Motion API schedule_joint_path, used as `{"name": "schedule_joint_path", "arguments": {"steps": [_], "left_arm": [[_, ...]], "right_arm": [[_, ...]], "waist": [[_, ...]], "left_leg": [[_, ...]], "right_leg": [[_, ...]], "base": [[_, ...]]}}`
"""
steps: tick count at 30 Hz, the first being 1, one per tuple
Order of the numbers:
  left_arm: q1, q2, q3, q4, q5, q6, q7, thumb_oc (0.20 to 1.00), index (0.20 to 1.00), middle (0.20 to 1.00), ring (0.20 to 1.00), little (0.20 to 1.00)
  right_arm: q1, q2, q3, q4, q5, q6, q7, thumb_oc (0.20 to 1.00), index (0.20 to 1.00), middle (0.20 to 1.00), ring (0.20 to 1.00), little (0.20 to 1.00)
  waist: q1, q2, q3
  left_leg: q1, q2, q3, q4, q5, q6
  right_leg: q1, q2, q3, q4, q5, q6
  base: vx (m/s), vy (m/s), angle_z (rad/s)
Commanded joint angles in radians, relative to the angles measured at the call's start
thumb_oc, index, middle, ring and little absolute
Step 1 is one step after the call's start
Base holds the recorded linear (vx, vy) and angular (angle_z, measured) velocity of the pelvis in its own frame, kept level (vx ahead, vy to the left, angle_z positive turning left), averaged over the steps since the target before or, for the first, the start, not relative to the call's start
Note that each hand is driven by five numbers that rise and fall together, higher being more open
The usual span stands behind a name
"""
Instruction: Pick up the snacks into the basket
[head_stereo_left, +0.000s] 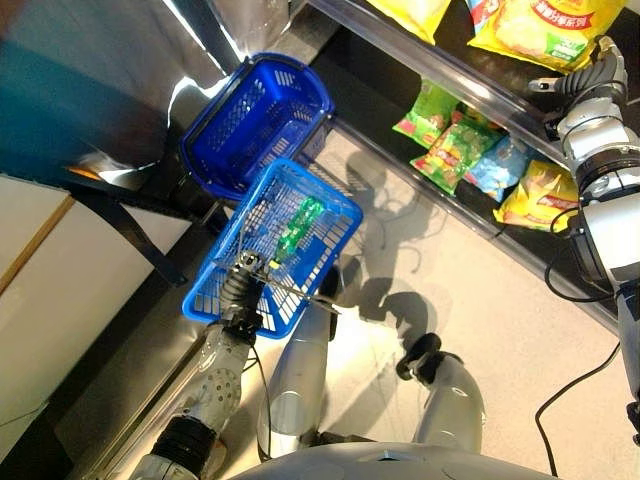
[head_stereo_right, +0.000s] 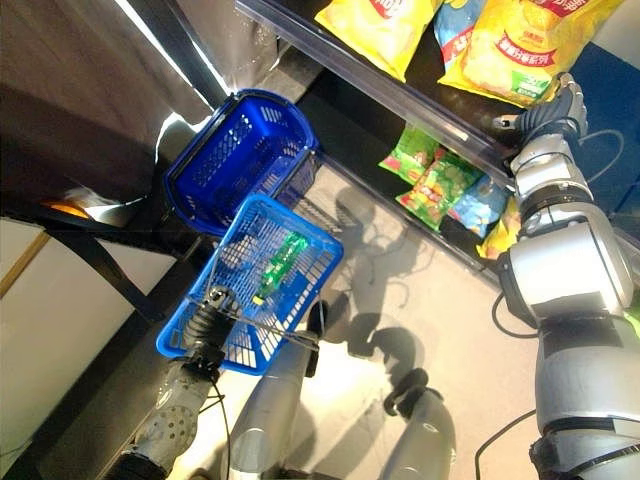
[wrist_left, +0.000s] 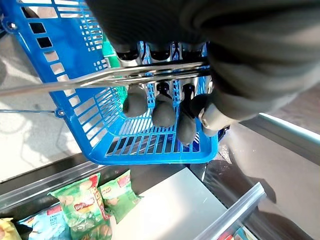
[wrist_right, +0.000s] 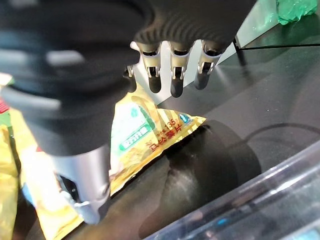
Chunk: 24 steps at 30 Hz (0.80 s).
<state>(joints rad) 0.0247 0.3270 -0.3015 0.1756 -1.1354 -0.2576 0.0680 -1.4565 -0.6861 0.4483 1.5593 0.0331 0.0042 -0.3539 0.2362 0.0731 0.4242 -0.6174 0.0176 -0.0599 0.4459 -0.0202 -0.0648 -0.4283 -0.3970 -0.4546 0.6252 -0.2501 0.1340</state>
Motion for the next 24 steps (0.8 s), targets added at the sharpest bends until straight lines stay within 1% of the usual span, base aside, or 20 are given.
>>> {"name": "schedule_joint_path", "arguments": {"steps": [1, 2, 3, 10, 17, 24], "left_arm": [[0.056, 0.048, -0.023, -0.178, 0.003, -0.039, -0.058, 0.200, 0.200, 0.200, 0.200, 0.200], [0.056, 0.048, -0.023, -0.179, 0.003, -0.039, -0.058, 0.200, 0.200, 0.200, 0.200, 0.200], [0.057, 0.048, -0.020, -0.178, 0.001, -0.040, -0.058, 0.200, 0.200, 0.200, 0.200, 0.200], [0.069, 0.056, -0.009, -0.192, -0.002, -0.040, -0.058, 0.200, 0.200, 0.200, 0.200, 0.200], [0.069, 0.060, -0.008, -0.197, -0.007, -0.041, -0.061, 0.200, 0.200, 0.200, 0.200, 0.200], [0.057, 0.073, 0.001, -0.197, 0.001, -0.048, -0.064, 0.200, 0.200, 0.200, 0.200, 0.200]], "right_arm": [[-0.136, -0.074, 0.081, 0.000, 0.034, -0.023, 0.005, 1.000, 1.000, 1.000, 1.000, 1.000], [-0.137, -0.074, 0.082, 0.001, 0.035, -0.023, 0.005, 0.846, 0.846, 0.846, 0.846, 0.846], [-0.137, -0.078, 0.079, -0.003, 0.051, -0.026, 0.007, 0.200, 0.200, 0.200, 0.200, 0.200], [-0.149, -0.093, 0.077, -0.001, 0.091, -0.031, 0.005, 0.200, 0.200, 0.200, 0.200, 0.200], [-0.151, -0.107, 0.077, -0.001, 0.099, -0.029, 0.000, 0.200, 0.200, 0.200, 0.200, 0.200], [-0.142, -0.117, 0.068, -0.012, 0.109, -0.031, -0.001, 0.200, 0.200, 0.200, 0.200, 0.200]], "waist": [[0.025, 0.034, -0.011], [0.025, 0.034, -0.011], [0.025, 0.035, -0.011], [0.026, 0.032, -0.010], [0.026, 0.032, -0.009], [0.026, 0.023, -0.012]], "left_leg": [[-0.011, 0.019, 0.038, -0.003, -0.020, 0.042], [-0.011, 0.019, 0.038, -0.003, -0.020, 0.042], [-0.013, 0.018, 0.037, -0.004, -0.019, 0.042], [-0.017, 0.018, 0.036, -0.009, -0.015, 0.043], [-0.014, 0.015, 0.030, -0.012, -0.014, 0.043], [-0.008, 0.012, 0.026, -0.008, -0.015, 0.045]], "right_leg": [[-0.025, 0.010, 0.021, 0.049, 0.122, 0.044], [-0.026, 0.010, 0.021, 0.049, 0.122, 0.044], [-0.028, 0.009, 0.020, 0.052, 0.121, 0.044], [-0.034, 0.007, 0.019, 0.057, 0.120, 0.044], [-0.033, 0.005, 0.016, 0.061, 0.119, 0.043], [-0.015, 0.007, 0.010, 0.057, 0.119, 0.043]], "base": [[0.00, -0.008, 0.03], [0.00, 0.000, 0.00], [0.00, 0.000, 0.00], [0.00, 0.000, 0.00], [0.00, 0.000, 0.00], [-0.01, 0.003, 0.03]]}}
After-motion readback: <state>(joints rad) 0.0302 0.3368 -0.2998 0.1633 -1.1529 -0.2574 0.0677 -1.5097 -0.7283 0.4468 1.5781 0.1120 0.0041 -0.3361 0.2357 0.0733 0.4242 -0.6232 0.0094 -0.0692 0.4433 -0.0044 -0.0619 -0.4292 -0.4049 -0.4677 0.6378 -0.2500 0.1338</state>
